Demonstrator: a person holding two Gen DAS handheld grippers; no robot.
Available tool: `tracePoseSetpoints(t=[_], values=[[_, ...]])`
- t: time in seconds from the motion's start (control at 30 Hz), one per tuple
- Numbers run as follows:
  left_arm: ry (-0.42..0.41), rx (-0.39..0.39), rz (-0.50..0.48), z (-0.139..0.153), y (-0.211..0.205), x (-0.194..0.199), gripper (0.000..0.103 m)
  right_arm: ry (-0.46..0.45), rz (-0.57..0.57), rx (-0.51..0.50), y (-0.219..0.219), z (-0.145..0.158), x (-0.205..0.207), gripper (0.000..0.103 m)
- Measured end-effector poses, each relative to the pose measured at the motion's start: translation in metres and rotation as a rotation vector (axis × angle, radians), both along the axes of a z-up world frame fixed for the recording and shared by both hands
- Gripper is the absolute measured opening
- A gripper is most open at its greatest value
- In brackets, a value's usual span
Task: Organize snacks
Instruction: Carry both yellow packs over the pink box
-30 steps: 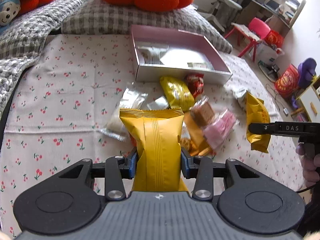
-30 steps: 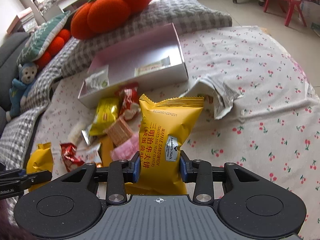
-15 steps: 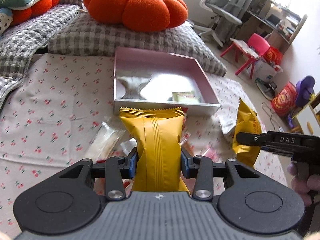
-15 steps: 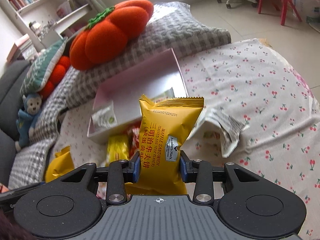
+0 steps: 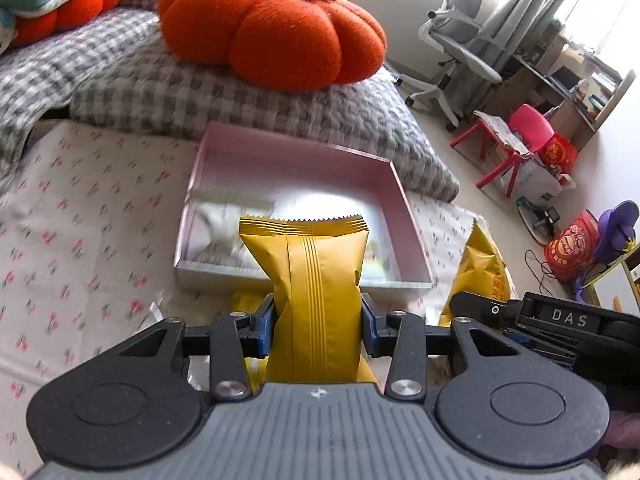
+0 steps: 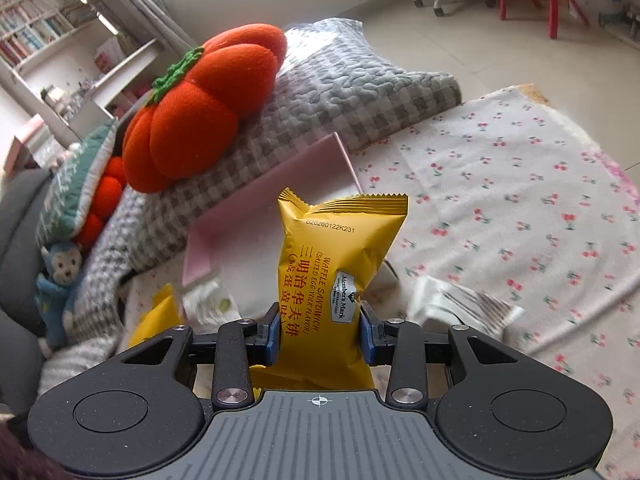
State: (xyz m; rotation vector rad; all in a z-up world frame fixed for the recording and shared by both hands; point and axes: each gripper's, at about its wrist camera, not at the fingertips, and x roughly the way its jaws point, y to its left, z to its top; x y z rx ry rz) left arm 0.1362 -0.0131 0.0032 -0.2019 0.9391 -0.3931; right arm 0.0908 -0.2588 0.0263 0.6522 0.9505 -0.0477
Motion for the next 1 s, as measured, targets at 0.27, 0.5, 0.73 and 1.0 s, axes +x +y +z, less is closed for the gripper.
tracePoseSetpoints(t=[0.27, 0.5, 0.73, 1.0], values=[[-0.051, 0.05, -0.026, -0.005, -0.03, 0.039, 0.038, -0.009, 0.012, 0.071, -0.017, -0.018, 0.046, 0.036], [-0.092, 0.136, -0.053, -0.024, -0.046, 0.063, 0.038, -0.044, 0.056, 0.112, -0.022, -0.039, 0.085, 0.036], [-0.099, 0.214, -0.047, -0.039, -0.051, 0.079, 0.038, -0.049, 0.11, 0.036, -0.013, -0.055, 0.116, 0.037], [-0.118, 0.263, -0.052, -0.046, -0.058, 0.085, 0.038, -0.049, 0.141, -0.042, -0.006, -0.067, 0.134, 0.037]])
